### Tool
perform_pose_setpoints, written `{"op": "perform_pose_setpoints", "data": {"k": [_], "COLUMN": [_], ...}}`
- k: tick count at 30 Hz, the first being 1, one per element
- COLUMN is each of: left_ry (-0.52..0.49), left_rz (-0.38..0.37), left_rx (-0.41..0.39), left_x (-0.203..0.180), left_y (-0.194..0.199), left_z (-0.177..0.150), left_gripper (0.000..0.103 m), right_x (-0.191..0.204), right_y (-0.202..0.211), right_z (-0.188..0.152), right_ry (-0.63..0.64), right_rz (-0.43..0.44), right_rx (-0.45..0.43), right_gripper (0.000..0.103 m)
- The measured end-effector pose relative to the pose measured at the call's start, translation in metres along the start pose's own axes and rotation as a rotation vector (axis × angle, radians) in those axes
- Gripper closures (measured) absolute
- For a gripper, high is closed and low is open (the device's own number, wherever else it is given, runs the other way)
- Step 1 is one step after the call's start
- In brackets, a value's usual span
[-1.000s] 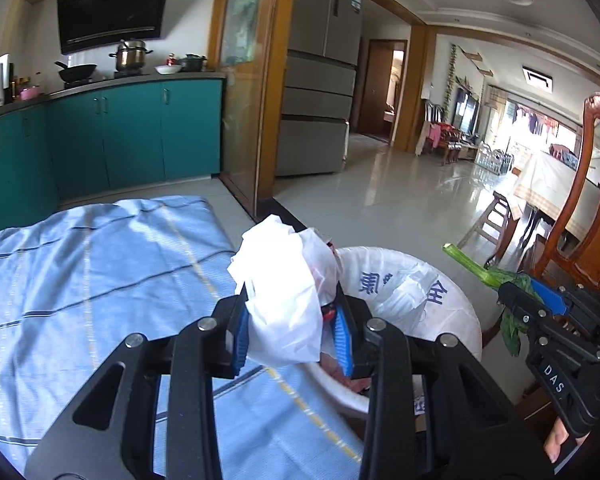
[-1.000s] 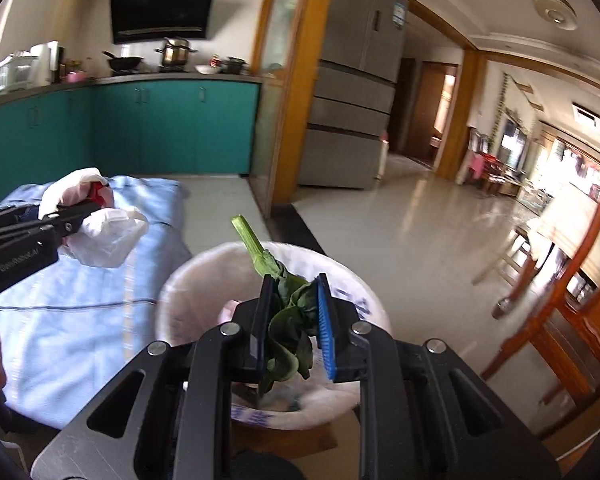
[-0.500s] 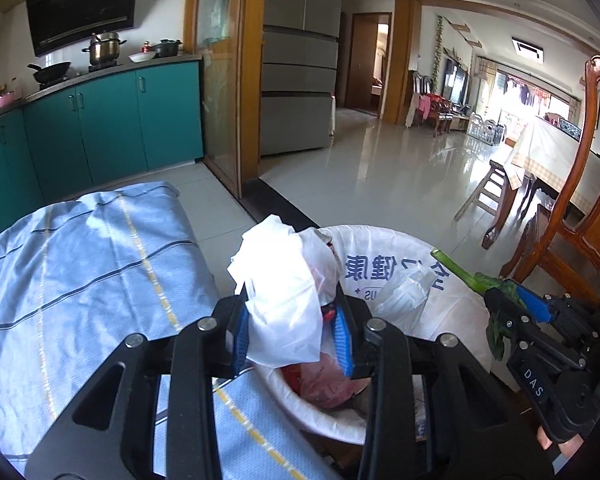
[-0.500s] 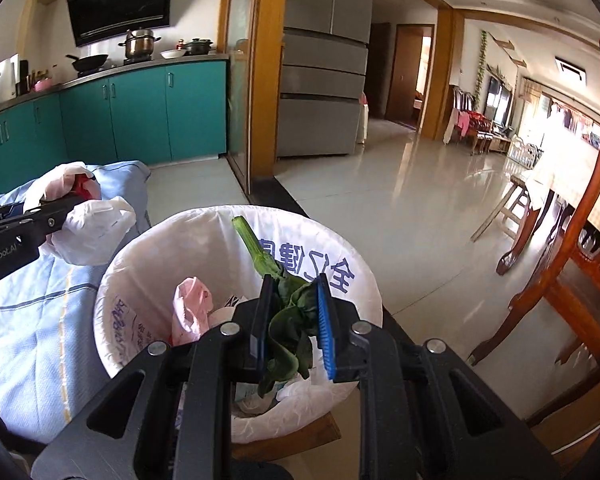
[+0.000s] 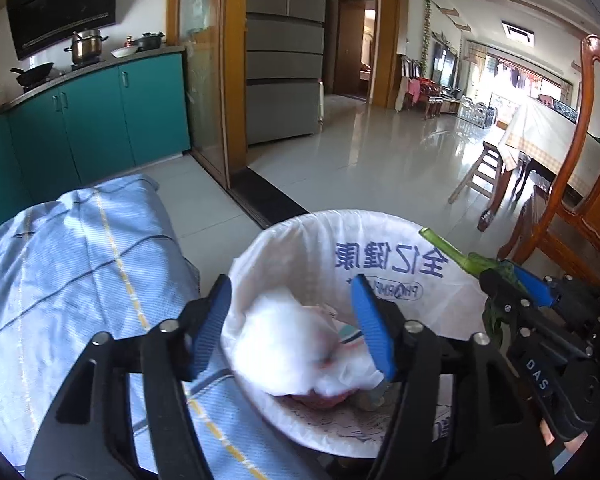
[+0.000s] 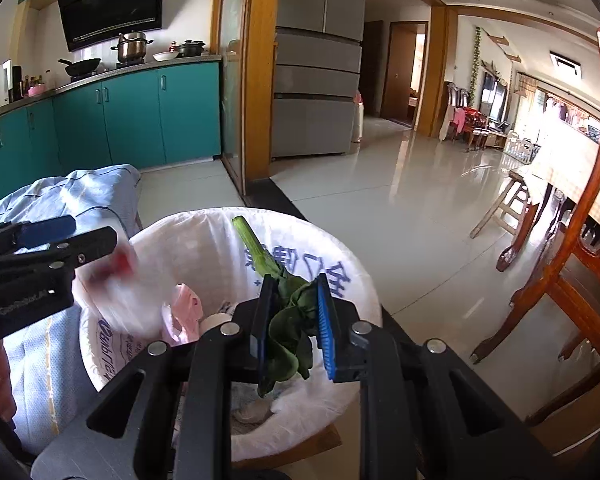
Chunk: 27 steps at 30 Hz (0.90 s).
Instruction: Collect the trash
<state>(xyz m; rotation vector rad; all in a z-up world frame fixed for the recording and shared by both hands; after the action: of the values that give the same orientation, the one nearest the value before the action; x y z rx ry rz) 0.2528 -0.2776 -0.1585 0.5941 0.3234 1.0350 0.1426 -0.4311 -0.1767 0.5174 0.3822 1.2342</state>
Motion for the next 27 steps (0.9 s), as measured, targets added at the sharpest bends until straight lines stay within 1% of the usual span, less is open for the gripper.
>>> {"op": "perform_pose_setpoints", "data": {"k": [3,4,5,6,8,11,14,15,17,19,23,25,27], "left_ry": [0.012,0.016,0.018,0.022,0.027,0.027,0.045,0.057,0.077,0.096,0.124,0.142,0.144], "left_rz": [0.032,0.047,0.056,0.068,0.082,0.116,0.153,0.166,0.197,0.228,0.280,0.295,0.307], "left_rx": [-0.015,-0.021,-0.025,-0.035,-0.055,-0.087,-0.126,-0.143,-0.171,-0.197,-0.207,-0.226,-0.252], "left_x": [0.011,0.015,0.018,0.022,0.029,0.037,0.049,0.054,0.061,0.069,0.081,0.086,0.089], "left_y": [0.011,0.016,0.019,0.026,0.040,0.066,0.100,0.116,0.142,0.170,0.216,0.240,0.259], "left_z": [0.001,0.000,0.000,-0.001,-0.003,-0.008,-0.016,-0.020,-0.026,-0.033,-0.043,-0.050,-0.055], "left_gripper": [0.028,0.027,0.025,0.023,0.020,0.017,0.011,0.007,0.004,0.003,0.003,0.003,0.003], "right_x": [0.008,0.011,0.014,0.017,0.021,0.029,0.038,0.042,0.052,0.061,0.078,0.086,0.094], "right_y": [-0.004,-0.005,-0.006,-0.005,0.002,0.022,0.054,0.071,0.105,0.131,0.184,0.203,0.219], "right_z": [0.003,0.003,0.004,0.005,0.004,0.006,0.007,0.006,0.005,0.003,-0.002,-0.004,-0.008], "right_ry": [0.018,0.024,0.029,0.035,0.040,0.047,0.044,0.041,0.041,0.047,0.047,0.053,0.056], "right_rz": [0.018,0.024,0.027,0.025,0.019,0.042,0.067,0.087,0.118,0.140,0.191,0.188,0.166], "right_rx": [0.010,0.017,0.024,0.026,0.009,-0.022,-0.072,-0.101,-0.168,-0.215,-0.301,-0.322,-0.336], "right_gripper": [0.081,0.078,0.065,0.044,0.024,0.019,0.012,0.007,0.003,0.003,0.003,0.003,0.003]}}
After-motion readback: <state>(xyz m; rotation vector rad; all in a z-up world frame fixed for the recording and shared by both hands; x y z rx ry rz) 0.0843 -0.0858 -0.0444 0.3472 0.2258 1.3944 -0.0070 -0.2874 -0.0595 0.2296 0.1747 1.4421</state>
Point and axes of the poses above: each gripper's, at about its wrist camera, not at the fingertips, and y roughly against the way its jaws point, x to its left, z to its top, the point moved 1 cm from there along -y, roughly the way its jaws point, and after that the axes turned 5 degrees about z, right-handed, at the moved point
